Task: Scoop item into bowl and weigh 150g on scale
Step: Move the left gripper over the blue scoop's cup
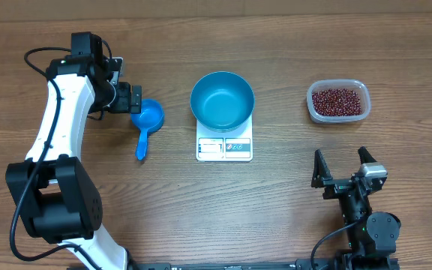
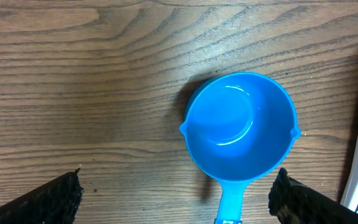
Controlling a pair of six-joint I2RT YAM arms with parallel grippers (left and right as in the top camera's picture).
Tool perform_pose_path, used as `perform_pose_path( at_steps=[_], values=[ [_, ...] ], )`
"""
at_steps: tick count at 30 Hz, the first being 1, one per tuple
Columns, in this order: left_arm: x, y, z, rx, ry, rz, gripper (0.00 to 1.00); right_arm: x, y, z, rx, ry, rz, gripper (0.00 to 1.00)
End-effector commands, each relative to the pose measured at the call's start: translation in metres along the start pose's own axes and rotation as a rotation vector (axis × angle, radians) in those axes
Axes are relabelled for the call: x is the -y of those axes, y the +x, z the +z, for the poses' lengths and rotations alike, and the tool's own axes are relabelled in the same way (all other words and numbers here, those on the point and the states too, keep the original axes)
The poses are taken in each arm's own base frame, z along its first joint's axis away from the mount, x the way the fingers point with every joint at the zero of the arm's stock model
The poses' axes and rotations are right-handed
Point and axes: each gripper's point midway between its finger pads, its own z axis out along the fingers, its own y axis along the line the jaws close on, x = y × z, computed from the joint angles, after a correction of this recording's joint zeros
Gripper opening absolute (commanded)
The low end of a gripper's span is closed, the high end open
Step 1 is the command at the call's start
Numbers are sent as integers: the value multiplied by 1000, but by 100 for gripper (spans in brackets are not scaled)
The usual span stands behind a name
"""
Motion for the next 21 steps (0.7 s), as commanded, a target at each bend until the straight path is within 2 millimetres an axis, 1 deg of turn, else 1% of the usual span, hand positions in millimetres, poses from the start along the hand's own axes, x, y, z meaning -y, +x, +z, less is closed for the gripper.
perform_pose_path(
  at_steps=[1, 11, 15, 21],
  values=[
    [2, 3, 5, -16, 14, -17, 100, 1, 3, 0, 0, 3, -8, 100],
    [0, 22, 24, -67, 2, -23, 100, 1, 3, 0, 0, 3, -8, 100],
    [0, 25, 28, -79, 1, -56, 99, 1, 3, 0, 0, 3, -9, 100],
    [-1, 22, 37, -50, -1, -57, 100, 1, 3, 0, 0, 3, -8, 100]
  ],
)
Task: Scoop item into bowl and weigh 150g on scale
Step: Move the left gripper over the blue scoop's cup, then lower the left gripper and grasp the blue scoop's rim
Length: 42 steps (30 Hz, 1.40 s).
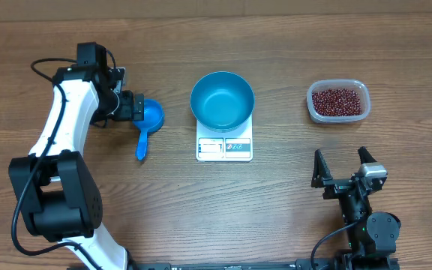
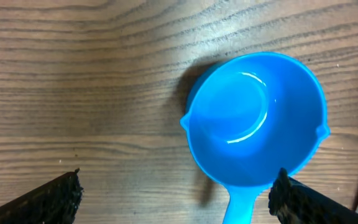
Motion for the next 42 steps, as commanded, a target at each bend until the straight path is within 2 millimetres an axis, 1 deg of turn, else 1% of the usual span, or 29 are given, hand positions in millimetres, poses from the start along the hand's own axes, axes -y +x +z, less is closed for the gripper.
perform_pose_path(
  at_steps=[1, 6, 14, 18, 21, 24, 28, 36, 37, 39, 42],
  values=[
    [-1, 3, 12, -4, -2, -16, 100, 1, 3, 0, 0, 3, -9, 100],
    [2, -5, 15, 35, -4, 70, 99, 1, 3, 0, 0, 3, -8, 100],
    [17, -13, 17, 62, 0, 216, 100, 1, 3, 0, 0, 3, -8, 100],
    [21, -9, 30, 30, 4, 266, 100, 1, 3, 0, 0, 3, -8, 100],
    [19, -3, 48, -15, 4, 271, 100, 1, 3, 0, 0, 3, -8, 100],
    [17, 0, 61, -37, 5, 278, 100, 1, 3, 0, 0, 3, -8, 100],
    [16, -8, 58, -15, -8, 280, 100, 1, 3, 0, 0, 3, -8, 100],
    [16, -12, 58, 1, -9, 280, 100, 1, 3, 0, 0, 3, -8, 100],
    [16, -12, 58, 1, -10, 280, 98, 1, 3, 0, 0, 3, -8, 100],
    [16, -13, 58, 6, -10, 280, 85, 1, 3, 0, 0, 3, -8, 100],
    [16, -14, 58, 12, -11, 281, 77, 1, 3, 0, 0, 3, -8, 100]
  ],
)
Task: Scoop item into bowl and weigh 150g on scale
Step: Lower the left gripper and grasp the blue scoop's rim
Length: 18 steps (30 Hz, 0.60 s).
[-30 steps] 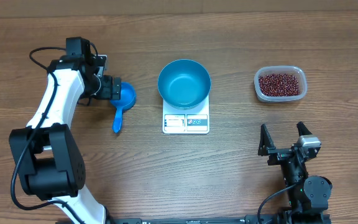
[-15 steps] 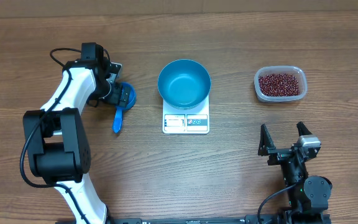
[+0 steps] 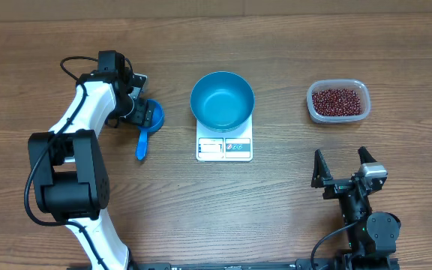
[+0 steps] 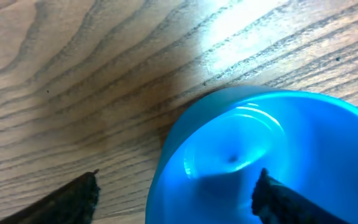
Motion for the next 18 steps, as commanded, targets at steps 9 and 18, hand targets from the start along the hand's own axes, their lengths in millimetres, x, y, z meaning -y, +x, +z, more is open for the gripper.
perform_pose_path(
  at_steps=[9, 18],
  values=[
    [-1, -7, -1, 16, -13, 20, 54, 1, 3, 0, 0, 2, -8, 100],
    [-1, -7, -1, 17, -13, 20, 31, 1, 3, 0, 0, 2, -8, 100]
  ],
)
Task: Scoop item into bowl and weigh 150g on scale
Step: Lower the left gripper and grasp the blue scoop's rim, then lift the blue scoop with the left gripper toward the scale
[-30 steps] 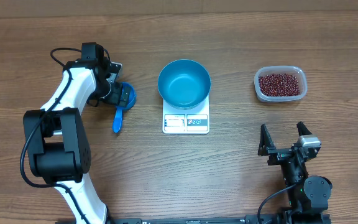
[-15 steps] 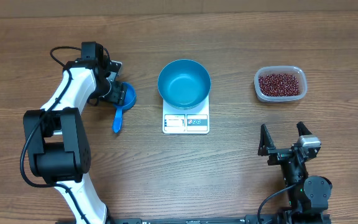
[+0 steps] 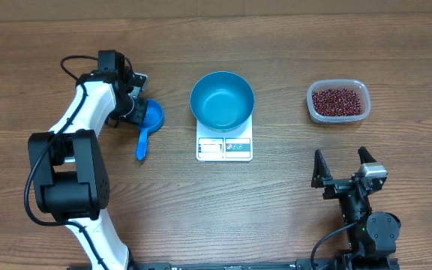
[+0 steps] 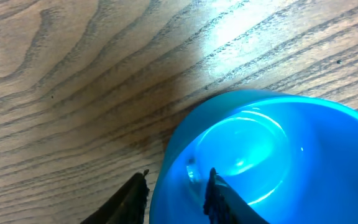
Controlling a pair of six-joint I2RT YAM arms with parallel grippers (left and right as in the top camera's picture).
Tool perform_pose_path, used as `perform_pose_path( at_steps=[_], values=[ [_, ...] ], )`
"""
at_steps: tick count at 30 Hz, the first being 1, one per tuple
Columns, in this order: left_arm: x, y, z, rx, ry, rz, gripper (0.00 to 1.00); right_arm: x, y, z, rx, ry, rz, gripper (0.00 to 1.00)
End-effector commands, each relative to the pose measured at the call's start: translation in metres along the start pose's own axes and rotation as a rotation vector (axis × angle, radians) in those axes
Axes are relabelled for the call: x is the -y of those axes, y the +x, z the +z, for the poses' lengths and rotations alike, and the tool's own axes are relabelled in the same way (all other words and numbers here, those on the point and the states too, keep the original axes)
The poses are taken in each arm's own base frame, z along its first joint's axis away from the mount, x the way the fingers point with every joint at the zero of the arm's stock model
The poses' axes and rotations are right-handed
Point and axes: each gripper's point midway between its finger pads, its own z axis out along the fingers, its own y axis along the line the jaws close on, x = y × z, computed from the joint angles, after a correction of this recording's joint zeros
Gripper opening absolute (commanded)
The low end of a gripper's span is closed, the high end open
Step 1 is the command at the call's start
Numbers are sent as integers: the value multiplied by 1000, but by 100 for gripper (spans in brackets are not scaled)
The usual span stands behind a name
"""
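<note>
A blue scoop (image 3: 153, 115) lies on the table left of the scale, its handle (image 3: 142, 144) pointing toward the front edge. My left gripper (image 3: 139, 111) is at the cup's left rim. In the left wrist view it (image 4: 174, 186) is shut on the scoop (image 4: 272, 162), one finger outside the wall and one inside the cup. An empty blue bowl (image 3: 222, 100) stands on the white scale (image 3: 224, 148). A clear tub of red beans (image 3: 338, 101) sits at the right. Near the front right, my right gripper (image 3: 343, 166) is open and holds nothing.
The scale's display and buttons face the front edge. Bare wooden tabletop (image 3: 291, 195) lies between the scale, the bean tub and the right arm's base (image 3: 370, 225). The left arm (image 3: 73, 120) arches over the table's left side.
The left gripper's fingers, wide apart astride the scoop's left wall, have come together on that wall. The scoop, the bowl and the right arm have not moved.
My left gripper was open just left of the scoop's cup. Then it was closer to the cup, still open. Then it was low at the cup with the wall between its open fingers, and now it is shut on that wall.
</note>
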Motion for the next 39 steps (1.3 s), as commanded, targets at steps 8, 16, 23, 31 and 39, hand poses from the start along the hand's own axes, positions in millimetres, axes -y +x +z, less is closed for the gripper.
perform_pose_path(
  at_steps=[8, 16, 23, 31, 39],
  values=[
    [0, -5, -1, 11, -8, 7, 13, 1, 3, 0, 0, 2, -8, 100],
    [3, 5, -1, -32, 4, -23, 4, 1, 3, 0, 0, 2, -8, 100],
    [11, 2, -10, -28, 47, -68, 4, 1, 3, 0, 0, 2, -8, 100],
    [4, -48, -99, 105, 28, -112, 4, 1, 3, 0, 0, 2, -8, 100],
    [7, -79, -221, 362, 45, -396, 4, 1, 3, 0, 0, 2, -8, 100]
  ],
)
